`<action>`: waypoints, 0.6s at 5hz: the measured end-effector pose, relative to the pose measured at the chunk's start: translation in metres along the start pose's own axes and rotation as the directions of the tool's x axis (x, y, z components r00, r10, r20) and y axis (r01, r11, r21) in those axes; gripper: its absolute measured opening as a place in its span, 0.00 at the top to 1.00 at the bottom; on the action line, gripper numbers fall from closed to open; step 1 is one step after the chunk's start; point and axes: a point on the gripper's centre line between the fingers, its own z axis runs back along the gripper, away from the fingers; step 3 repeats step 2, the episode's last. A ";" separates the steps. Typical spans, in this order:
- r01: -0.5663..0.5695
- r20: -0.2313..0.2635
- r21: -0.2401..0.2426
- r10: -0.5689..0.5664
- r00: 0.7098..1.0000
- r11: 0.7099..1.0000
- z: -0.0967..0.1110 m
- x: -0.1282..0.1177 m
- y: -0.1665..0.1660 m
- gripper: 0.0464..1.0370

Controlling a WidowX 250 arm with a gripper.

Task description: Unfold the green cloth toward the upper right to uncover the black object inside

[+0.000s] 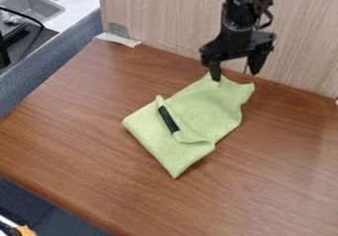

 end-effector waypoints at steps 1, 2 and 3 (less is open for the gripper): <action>0.008 0.041 -0.021 -0.007 0.999 1.000 0.027 0.003 0.008 0.04; 0.058 0.043 0.044 -0.060 0.997 0.997 0.041 -0.001 0.027 0.04; 0.058 0.043 0.044 -0.060 0.997 0.997 0.041 -0.001 0.027 0.04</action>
